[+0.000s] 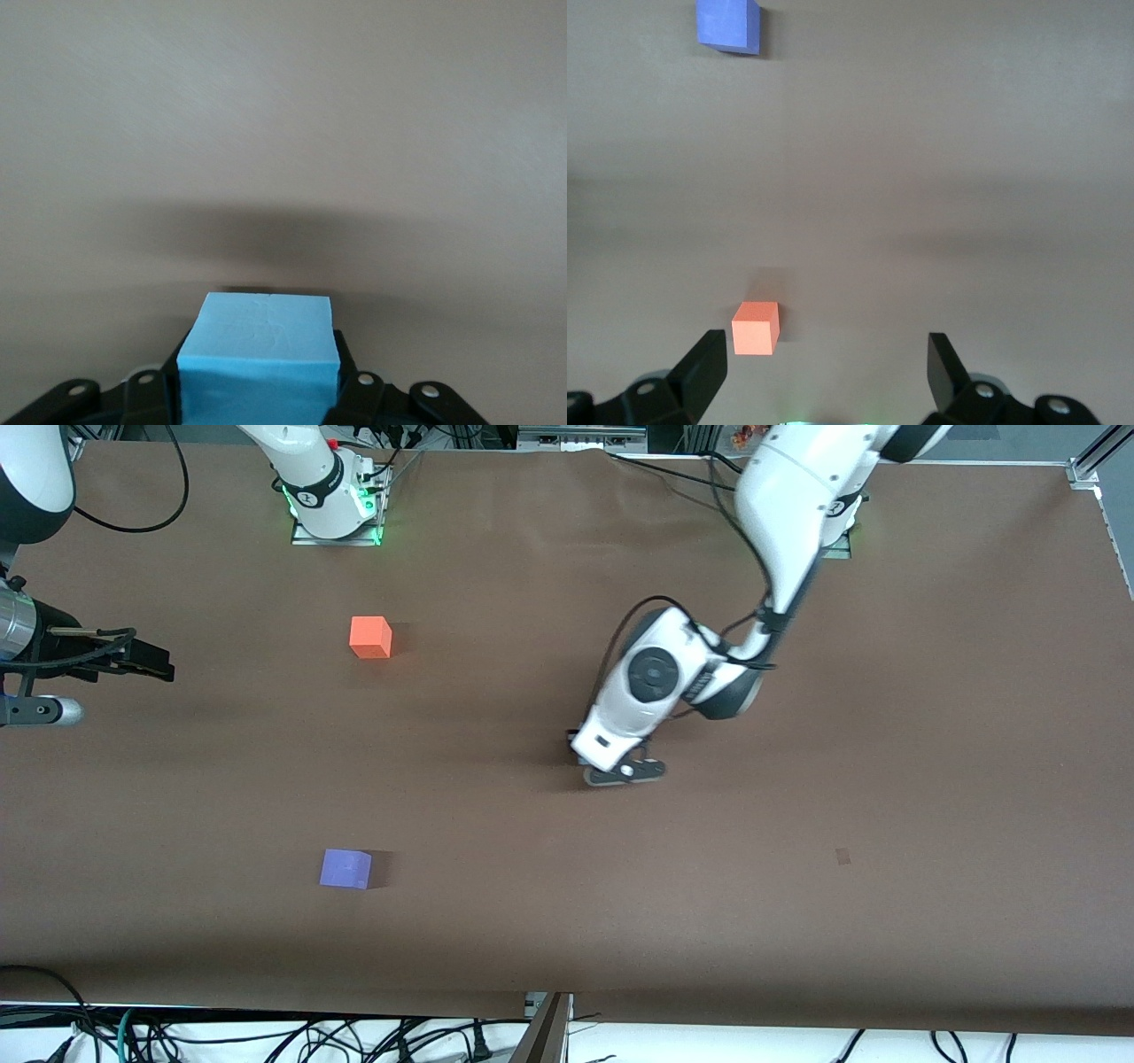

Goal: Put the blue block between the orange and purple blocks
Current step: 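Carry the cube toward the table middle while the right gripper reaches out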

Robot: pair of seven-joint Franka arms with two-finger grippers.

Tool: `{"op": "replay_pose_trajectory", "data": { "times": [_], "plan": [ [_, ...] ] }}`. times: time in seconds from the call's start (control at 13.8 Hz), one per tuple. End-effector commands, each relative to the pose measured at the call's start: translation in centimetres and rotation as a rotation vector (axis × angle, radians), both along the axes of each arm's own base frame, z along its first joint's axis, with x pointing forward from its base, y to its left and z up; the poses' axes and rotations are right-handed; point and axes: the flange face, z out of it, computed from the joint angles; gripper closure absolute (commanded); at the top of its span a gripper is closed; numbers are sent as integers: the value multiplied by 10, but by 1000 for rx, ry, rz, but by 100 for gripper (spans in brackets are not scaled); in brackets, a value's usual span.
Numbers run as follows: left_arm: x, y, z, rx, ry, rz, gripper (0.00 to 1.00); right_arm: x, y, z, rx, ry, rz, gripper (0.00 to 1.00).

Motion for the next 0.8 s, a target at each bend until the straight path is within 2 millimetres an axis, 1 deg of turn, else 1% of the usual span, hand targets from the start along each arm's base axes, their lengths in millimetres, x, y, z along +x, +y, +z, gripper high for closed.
{"op": "replay_pose_trajectory", "data": {
  "times": [0.0,0.14,0.29,0.36,0.43,0.51,0.58,0.65,0.72],
  "plan": [
    [12,-29,-3,-26,-19,36,84,1,0,-10,23,23,13,0],
    [11,-43,-6,-25,-41,35,84,3,1,-13,23,27,12,0],
    [-1,-69,-12,0,-69,82,84,7,5,-19,21,27,6,0],
    [-11,-84,-19,26,-95,97,84,9,6,-26,21,37,6,0],
    [-17,-91,-24,38,-107,94,83,10,8,-29,23,39,9,0],
    [-18,-93,-27,41,-108,94,79,13,12,-34,36,39,12,0],
    [-18,-93,-27,40,-106,96,67,15,19,-37,47,35,20,0],
    [-18,-93,-25,39,-107,96,56,19,28,-44,55,37,31,0],
    [-18,-93,-19,40,-108,97,39,21,37,-48,55,30,37,0]
  ]
}}
